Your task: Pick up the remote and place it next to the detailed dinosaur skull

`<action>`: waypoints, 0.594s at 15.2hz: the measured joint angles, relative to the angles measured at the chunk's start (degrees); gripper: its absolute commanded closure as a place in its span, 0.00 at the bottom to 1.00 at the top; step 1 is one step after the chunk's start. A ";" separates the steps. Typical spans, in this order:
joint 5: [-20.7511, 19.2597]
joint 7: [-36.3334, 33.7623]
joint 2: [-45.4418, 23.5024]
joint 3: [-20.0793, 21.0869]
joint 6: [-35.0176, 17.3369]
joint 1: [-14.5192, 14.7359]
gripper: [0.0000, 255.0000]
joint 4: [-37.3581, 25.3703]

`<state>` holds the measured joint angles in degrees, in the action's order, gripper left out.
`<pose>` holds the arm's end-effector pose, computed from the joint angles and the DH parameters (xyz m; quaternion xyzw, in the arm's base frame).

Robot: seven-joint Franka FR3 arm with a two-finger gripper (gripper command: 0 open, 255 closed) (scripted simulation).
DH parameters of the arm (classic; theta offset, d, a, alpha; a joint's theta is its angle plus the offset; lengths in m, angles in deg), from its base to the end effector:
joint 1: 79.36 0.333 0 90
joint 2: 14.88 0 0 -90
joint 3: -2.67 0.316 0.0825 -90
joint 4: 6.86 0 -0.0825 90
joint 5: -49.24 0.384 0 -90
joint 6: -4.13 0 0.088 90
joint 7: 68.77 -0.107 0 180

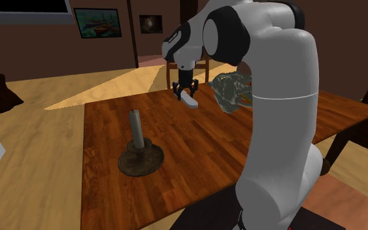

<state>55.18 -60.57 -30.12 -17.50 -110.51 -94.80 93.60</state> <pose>0.5241 -0.3485 0.4246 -0.9676 0.2524 -0.0002 0.0018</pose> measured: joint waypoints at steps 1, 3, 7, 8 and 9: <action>0.15 0.14 -0.34 0.03 -0.58 -0.06 1.00 0.26; 0.38 0.38 -0.79 0.07 -2.16 -0.14 1.00 1.44; 0.92 0.68 -1.97 0.28 -4.77 -0.23 1.00 2.93; 1.07 0.74 -2.29 0.34 -5.40 -0.24 1.00 3.25; 1.24 0.77 -2.68 0.43 -6.08 -0.23 1.00 3.56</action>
<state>56.42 -59.81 -32.80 -17.07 -116.59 -95.04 97.16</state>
